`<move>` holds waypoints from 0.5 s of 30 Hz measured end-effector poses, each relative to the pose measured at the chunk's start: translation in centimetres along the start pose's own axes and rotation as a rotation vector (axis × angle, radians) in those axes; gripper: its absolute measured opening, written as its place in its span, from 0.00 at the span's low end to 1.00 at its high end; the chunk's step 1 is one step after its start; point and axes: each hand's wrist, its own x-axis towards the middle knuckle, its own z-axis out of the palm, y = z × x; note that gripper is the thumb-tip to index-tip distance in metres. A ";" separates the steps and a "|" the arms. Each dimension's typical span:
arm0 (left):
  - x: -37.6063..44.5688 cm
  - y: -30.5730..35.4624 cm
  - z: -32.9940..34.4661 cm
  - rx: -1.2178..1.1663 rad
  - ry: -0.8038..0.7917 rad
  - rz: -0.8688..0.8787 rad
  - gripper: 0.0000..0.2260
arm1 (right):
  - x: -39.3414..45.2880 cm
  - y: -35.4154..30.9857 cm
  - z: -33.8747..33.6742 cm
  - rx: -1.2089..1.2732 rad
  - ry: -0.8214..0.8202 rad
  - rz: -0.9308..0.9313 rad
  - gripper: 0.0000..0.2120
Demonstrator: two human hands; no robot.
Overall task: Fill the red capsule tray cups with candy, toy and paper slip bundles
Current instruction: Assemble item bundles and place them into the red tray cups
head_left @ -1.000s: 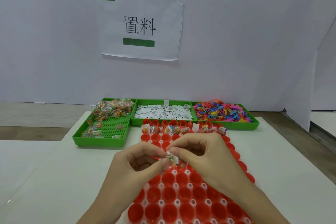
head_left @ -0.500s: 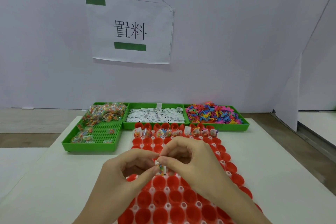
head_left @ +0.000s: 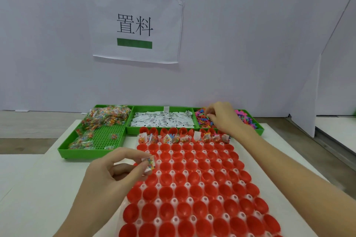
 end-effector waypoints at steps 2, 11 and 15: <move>0.3 -0.4 -0.3 0.011 0.051 0.000 0.10 | 1.4 1.7 0.8 -0.024 -0.070 0.001 0.08; 1.1 -1.5 -1.1 0.007 0.201 0.020 0.08 | 3.5 2.3 3.1 -0.193 -0.053 -0.039 0.08; 1.0 -1.3 -0.9 0.013 0.193 0.038 0.09 | 4.1 2.2 3.2 -0.178 -0.084 -0.012 0.06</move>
